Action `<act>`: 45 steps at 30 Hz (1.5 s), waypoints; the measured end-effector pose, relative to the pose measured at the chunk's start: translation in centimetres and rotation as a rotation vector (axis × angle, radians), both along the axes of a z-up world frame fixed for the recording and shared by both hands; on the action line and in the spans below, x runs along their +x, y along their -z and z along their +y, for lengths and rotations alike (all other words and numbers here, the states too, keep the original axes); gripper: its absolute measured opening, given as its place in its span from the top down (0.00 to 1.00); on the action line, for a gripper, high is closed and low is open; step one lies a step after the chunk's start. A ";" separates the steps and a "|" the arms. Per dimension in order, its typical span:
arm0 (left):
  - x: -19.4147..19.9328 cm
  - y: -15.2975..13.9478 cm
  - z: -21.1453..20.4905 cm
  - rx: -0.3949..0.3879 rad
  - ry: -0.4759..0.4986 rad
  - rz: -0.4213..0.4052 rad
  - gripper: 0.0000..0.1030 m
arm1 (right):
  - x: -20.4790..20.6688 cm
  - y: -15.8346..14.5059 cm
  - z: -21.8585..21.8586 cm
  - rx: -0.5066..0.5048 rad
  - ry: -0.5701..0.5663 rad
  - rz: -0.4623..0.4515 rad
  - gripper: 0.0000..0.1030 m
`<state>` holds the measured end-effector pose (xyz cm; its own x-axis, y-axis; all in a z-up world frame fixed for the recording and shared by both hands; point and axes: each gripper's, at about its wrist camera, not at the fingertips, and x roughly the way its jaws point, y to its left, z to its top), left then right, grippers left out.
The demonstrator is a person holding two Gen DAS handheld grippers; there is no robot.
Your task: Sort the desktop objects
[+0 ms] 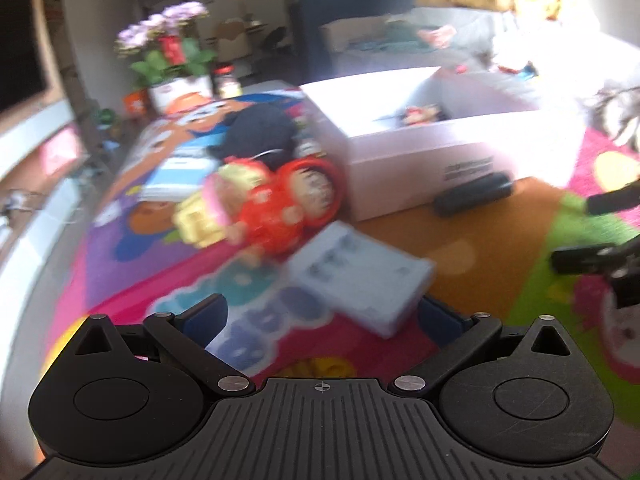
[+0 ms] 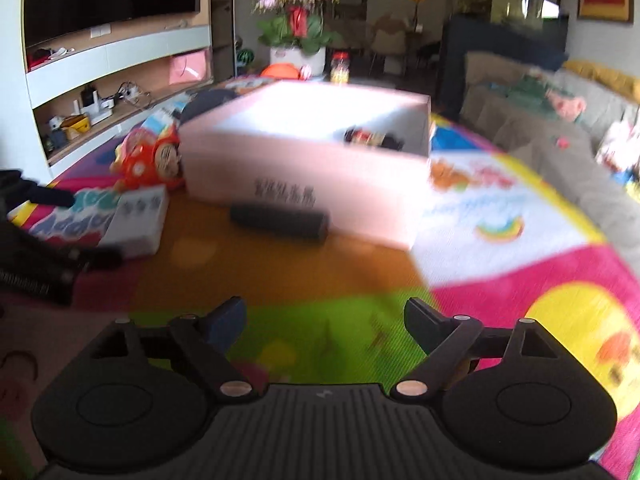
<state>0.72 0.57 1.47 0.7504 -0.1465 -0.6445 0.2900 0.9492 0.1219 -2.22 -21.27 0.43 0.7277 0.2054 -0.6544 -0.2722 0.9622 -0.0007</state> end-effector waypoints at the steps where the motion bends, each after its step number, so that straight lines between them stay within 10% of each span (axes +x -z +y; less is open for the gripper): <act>1: 0.2 0.0 -0.2 -0.021 0.032 0.006 0.00 | -0.1 -0.1 -0.2 0.015 0.008 -0.002 0.12; 17: 1.1 0.7 -2.9 -0.078 0.266 0.115 0.00 | 0.3 0.2 -1.8 0.138 0.020 0.037 0.00; 25: 1.6 1.1 -4.0 -0.085 0.127 0.070 0.00 | 0.4 0.1 -2.2 0.169 0.025 0.038 0.00; 31: 0.3 1.0 -3.6 -0.083 0.105 0.038 0.18 | 0.5 0.1 -2.2 0.166 0.027 0.039 0.00; 39: -0.7 0.8 -0.5 -0.113 -0.119 -0.005 0.19 | 0.9 0.2 0.1 -0.007 -0.029 0.064 0.00; 45: -1.4 0.7 -0.8 -0.128 -0.058 -0.027 0.06 | 2.9 -1.0 1.7 0.062 0.062 0.050 0.00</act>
<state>-0.67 -0.18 0.81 0.7771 -0.1826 -0.6023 0.2329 0.9725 0.0056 0.71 -19.53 1.40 0.7069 0.2025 -0.6777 -0.2105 0.9750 0.0717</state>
